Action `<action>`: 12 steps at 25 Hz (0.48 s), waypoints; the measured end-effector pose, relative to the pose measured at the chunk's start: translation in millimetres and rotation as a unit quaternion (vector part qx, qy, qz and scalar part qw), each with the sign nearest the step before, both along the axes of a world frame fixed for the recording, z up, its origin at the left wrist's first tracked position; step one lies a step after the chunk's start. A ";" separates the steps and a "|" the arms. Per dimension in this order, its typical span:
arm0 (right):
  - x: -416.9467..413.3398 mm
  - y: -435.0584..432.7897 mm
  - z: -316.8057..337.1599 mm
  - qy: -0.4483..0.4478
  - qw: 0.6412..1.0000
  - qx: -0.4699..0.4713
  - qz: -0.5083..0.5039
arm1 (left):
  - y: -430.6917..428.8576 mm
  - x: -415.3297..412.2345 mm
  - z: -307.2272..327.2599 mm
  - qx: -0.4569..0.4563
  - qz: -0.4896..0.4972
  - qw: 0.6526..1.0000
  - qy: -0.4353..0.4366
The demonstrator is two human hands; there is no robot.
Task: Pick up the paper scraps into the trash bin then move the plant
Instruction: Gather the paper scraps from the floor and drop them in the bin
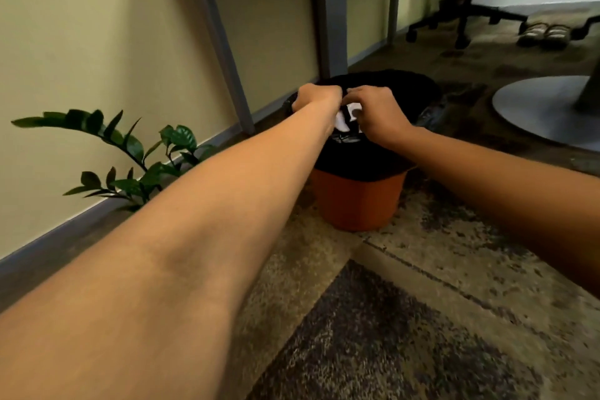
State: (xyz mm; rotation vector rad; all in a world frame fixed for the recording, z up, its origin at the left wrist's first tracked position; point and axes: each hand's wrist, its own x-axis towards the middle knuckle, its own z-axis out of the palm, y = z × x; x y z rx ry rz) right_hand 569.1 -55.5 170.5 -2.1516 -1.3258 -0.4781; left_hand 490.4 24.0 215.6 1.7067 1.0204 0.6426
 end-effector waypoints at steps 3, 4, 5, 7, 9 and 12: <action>-2.5 -3.5 2.9 -0.001 0.999 0.050 0.005 | -0.8 -12.1 -8.3 0.099 -0.019 0.995 -0.001; -7.1 -4.9 3.8 -0.017 0.998 0.055 0.003 | -1.6 -23.0 -9.7 0.138 -0.024 0.990 -0.007; -14.2 -5.4 4.1 -0.036 0.998 0.059 0.011 | -1.4 -36.0 -9.9 0.173 -0.030 0.985 -0.008; -38.3 -4.2 5.3 -0.068 0.993 0.075 0.068 | 4.0 -69.7 -11.8 0.259 -0.059 0.964 0.008; -71.6 -0.5 4.9 -0.090 0.982 0.074 0.149 | 13.4 -111.1 -11.9 0.343 -0.100 0.933 0.032; -120.6 8.3 -3.6 -0.113 0.965 0.014 0.238 | 31.2 -186.1 -13.4 0.421 -0.167 0.888 0.073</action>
